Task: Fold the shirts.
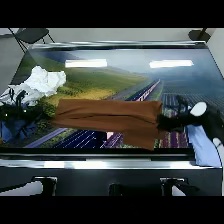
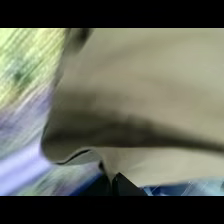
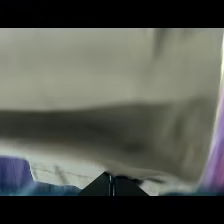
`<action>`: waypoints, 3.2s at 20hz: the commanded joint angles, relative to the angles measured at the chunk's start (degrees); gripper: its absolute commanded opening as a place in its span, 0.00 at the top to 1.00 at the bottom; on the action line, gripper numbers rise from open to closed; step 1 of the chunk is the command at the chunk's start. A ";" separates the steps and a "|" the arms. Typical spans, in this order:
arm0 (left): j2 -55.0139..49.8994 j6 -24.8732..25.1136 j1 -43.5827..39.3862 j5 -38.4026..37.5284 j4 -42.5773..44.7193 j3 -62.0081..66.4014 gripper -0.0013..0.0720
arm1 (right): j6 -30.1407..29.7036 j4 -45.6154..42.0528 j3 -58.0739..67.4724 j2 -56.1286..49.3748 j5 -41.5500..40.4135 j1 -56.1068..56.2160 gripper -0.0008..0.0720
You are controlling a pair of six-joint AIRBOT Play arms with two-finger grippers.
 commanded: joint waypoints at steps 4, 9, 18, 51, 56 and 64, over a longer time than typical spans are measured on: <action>-14.69 -7.67 -3.04 0.98 -0.44 19.80 0.95 | 1.03 -0.90 28.48 -22.91 -1.75 -0.02 0.95; -23.63 -8.37 -6.25 3.85 -0.48 23.58 0.94 | 1.20 3.19 32.81 -31.10 -5.92 -0.02 0.94; -26.45 -7.78 -5.92 0.50 -0.46 26.43 0.16 | -5.25 4.87 35.28 -31.91 8.20 -3.74 0.10; -15.17 -4.98 -44.46 17.84 -4.50 18.60 0.94 | -8.39 13.55 27.32 -19.23 11.65 -1.62 0.95; -26.03 -7.37 -50.10 20.44 -18.34 19.65 0.94 | -1.75 6.38 27.34 -4.33 15.85 5.75 0.95; -32.81 3.26 -61.90 22.62 -45.81 19.71 0.94 | 4.94 6.95 27.34 10.80 21.77 6.23 0.95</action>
